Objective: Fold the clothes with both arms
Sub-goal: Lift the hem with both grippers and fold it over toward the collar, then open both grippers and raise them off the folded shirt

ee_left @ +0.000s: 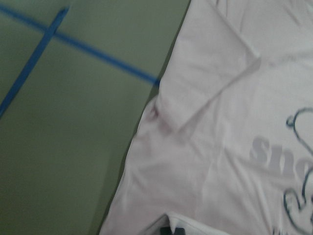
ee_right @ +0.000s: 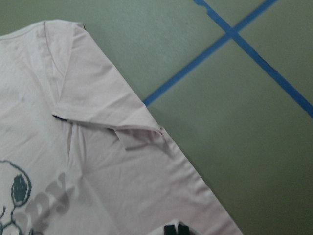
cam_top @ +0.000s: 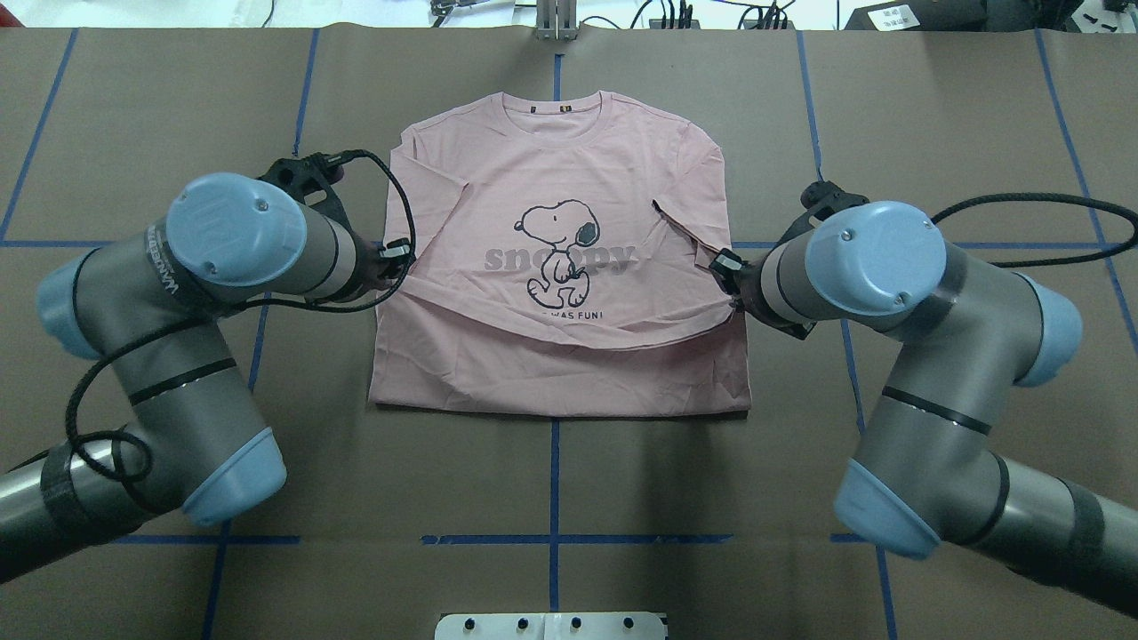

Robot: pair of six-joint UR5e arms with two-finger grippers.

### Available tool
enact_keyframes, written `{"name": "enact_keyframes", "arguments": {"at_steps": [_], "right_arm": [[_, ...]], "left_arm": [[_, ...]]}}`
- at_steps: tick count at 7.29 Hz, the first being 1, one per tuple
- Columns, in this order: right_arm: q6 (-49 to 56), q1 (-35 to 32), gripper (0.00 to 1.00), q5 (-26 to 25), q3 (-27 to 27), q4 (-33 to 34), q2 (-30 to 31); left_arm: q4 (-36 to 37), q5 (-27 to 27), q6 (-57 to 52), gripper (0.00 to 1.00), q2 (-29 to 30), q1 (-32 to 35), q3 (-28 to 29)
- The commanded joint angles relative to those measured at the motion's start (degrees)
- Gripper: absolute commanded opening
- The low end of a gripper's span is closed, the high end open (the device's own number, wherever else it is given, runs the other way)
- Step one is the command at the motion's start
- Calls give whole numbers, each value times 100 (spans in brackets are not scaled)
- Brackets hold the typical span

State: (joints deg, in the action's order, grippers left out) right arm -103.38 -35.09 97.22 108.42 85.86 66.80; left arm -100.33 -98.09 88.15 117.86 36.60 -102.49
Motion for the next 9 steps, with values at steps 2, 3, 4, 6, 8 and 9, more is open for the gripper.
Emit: {"name": "enact_keyframes", "arguments": {"at_steps": [2,3,4,6,8,9], "right_arm": [[879,-822,0,33,-1960,-34,-1149],[942,-963,0,34,-2722,-182,-1630],[960,-1043,0,34,-3330,-444,-1896],[951,-1114,0,-2,-3984,-983,-2196],[978,-1193,0,-37,-4355,-1001,-2443],[987,-1210,0,-98,-4521,-1001,-2531]], "left_arm": [[-1258,463,-202,0,718,505,1895],[-1600,571,-193,0,843,567,2326],[-2021,702,-193,0,957,611,2757],[-2289,906,-438,0,1239,716,3156],[-2298,915,-456,0,1345,778,3305],[-2463,941,-700,0,1397,857,3454]]}}
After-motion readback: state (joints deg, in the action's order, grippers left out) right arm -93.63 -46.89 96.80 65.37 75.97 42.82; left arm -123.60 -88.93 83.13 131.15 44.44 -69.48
